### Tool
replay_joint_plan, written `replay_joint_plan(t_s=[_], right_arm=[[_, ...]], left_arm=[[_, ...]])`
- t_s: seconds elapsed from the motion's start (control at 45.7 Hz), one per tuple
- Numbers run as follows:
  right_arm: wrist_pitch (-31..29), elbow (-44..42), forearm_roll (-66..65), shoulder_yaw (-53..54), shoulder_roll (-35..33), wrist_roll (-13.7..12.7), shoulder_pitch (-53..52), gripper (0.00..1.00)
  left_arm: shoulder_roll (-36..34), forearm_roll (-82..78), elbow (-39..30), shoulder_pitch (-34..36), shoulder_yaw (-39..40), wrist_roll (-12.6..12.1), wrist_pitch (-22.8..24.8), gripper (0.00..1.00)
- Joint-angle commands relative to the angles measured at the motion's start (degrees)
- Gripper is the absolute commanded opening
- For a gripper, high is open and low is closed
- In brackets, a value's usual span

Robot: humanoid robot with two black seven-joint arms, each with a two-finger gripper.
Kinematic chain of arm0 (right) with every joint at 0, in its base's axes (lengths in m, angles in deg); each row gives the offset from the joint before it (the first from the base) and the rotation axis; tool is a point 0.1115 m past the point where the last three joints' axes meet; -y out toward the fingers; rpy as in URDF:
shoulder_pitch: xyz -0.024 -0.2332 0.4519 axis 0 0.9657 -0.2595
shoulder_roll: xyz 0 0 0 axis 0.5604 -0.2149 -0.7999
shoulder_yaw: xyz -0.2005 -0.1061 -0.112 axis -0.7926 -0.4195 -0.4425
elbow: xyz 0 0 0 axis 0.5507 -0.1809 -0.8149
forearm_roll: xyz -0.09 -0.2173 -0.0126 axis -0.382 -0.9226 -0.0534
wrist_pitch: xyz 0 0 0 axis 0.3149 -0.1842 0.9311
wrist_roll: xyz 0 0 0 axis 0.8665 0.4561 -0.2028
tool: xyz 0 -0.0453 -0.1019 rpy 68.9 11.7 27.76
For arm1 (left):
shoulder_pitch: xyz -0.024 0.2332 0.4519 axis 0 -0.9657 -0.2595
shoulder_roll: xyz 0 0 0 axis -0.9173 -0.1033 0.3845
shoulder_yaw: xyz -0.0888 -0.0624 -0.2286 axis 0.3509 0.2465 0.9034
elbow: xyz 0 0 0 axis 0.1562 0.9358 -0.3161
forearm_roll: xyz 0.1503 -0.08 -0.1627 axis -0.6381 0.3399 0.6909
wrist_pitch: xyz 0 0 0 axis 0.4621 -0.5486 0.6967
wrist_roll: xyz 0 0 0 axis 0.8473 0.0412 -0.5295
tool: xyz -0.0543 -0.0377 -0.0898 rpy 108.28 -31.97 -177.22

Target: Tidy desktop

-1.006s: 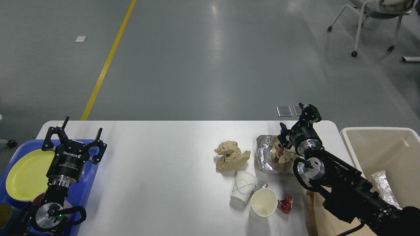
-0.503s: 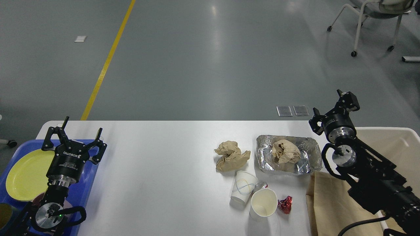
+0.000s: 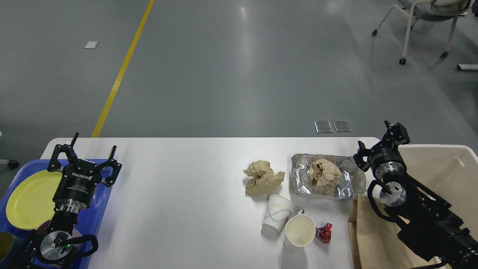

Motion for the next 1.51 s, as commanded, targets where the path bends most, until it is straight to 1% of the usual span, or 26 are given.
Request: replay_joint_plan(t_s=[0.0, 0.153, 0.35, 0.503, 0.743, 0.853, 0.896, 0.962, 1.049, 1.268, 1.377, 1.487], right_arm=[[-0.03, -0.34, -0.01, -0.03, 1.30, 0.01, 0.04, 1.00], [-0.29, -0.34, -0.09, -0.38, 1.13, -0.16, 0.83, 1.00], [-0.91, -0.69, -0.09, -4.60, 0.95, -0.07, 0.83, 1.00], [-1.09, 0.01, -0.01, -4.25, 1.30, 0.01, 0.74, 1.00], [-1.00, 0.62, -0.27, -4.78, 2.53, 0.10, -1.37, 1.00], [-1.00, 1.85, -3.95, -7.05, 1.66, 0.19, -4.26, 1.00], [-0.91, 2.03, -6.67, -10.12, 0.17, 0.19, -5.49, 1.00], [-1.00, 4.22, -8.96, -16.71, -4.13, 0.19, -7.69, 1.00], [-1.00, 7.82, -9.15, -26.11, -8.62, 0.19, -12.43, 1.00], [-1.61, 9.06, -8.62, -41.94, -13.63, 0.01, -24.38, 1.00], [-4.86, 9.06, -7.13, -54.41, -14.95, 0.01, -31.06, 1.00], [-10.48, 9.15, -5.55, -74.70, -14.78, -0.16, -42.92, 1.00]], left_arm=[[0.01, -0.02, 0.00, -0.01, 0.00, -0.09, 0.00, 0.96], [0.01, -0.02, 0.00, -0.01, 0.00, 0.00, 0.00, 0.96], [0.01, -0.02, 0.00, -0.01, 0.00, 0.00, 0.00, 0.96], [0.01, -0.02, 0.00, -0.01, 0.00, 0.00, 0.00, 0.96], [0.01, -0.02, 0.00, -0.01, 0.00, 0.00, 0.00, 0.96], [0.01, -0.02, 0.00, -0.01, -0.09, 0.00, 0.00, 0.96], [0.01, -0.02, 0.00, -0.01, 0.00, 0.00, 0.00, 0.96], [0.01, -0.02, 0.00, -0.01, -0.09, 0.00, 0.00, 0.96], [0.01, -0.02, 0.00, -0.01, 0.00, 0.00, 0.00, 0.96], [0.01, -0.02, 0.00, -0.01, 0.00, -0.09, 0.00, 0.96], [0.01, -0.02, 0.00, -0.01, 0.00, -0.09, 0.00, 0.96], [0.01, -0.02, 0.00, -0.01, 0.00, -0.09, 0.00, 0.96]])
